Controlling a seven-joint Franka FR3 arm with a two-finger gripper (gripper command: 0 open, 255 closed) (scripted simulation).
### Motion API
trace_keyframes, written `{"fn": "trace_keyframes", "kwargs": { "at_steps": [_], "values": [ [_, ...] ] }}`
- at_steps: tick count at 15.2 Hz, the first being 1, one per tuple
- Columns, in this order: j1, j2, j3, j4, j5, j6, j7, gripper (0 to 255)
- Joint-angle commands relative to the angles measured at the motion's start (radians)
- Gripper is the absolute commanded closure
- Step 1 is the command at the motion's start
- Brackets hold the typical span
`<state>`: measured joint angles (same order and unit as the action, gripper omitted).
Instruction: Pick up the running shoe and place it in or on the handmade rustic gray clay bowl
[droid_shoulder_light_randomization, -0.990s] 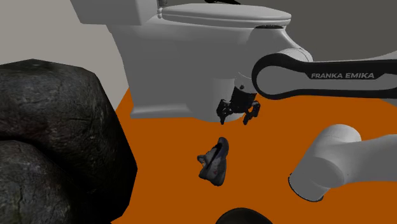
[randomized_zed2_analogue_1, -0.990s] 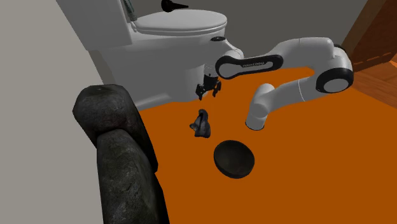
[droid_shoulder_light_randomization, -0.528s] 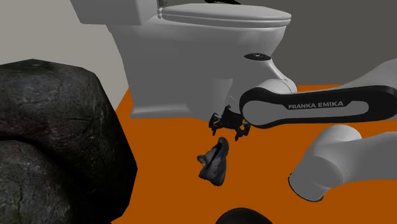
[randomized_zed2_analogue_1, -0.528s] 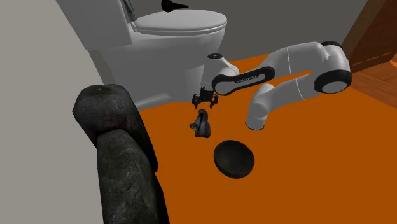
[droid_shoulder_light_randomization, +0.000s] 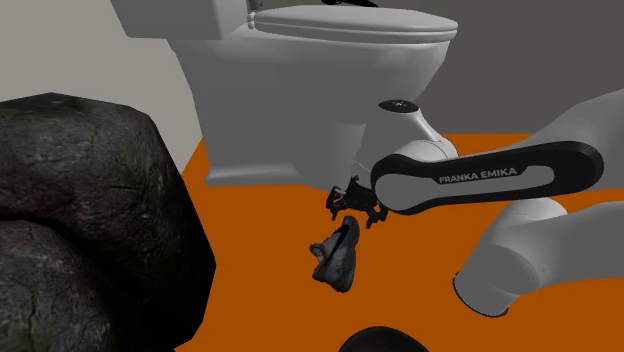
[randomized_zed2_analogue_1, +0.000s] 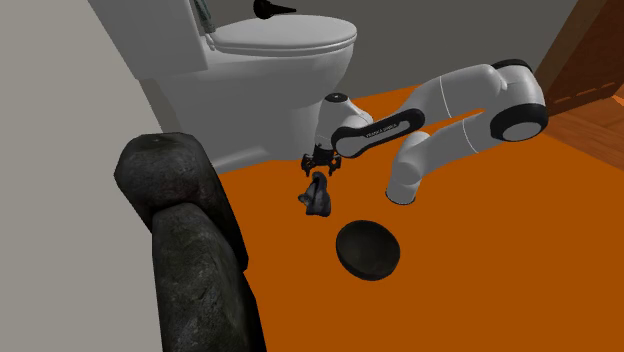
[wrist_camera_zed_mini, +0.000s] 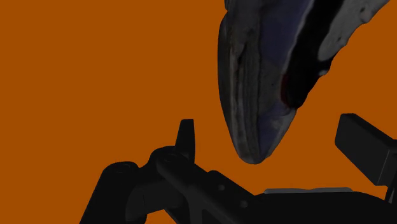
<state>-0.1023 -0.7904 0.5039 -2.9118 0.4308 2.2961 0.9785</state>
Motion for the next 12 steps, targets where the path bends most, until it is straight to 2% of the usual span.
{"fn": "trace_keyframes", "kwargs": {
  "at_steps": [1,4,5,12],
  "values": [
    [0.0,0.001,0.0,-0.001,0.0,0.002,-0.001,0],
    [0.0,0.001,0.0,-0.001,0.0,0.002,0.0,0],
    [0.0,0.001,0.0,-0.001,0.0,0.002,0.0,255],
    [0.0,0.001,0.0,-0.001,0.0,0.002,-0.001,255]
  ]
}}
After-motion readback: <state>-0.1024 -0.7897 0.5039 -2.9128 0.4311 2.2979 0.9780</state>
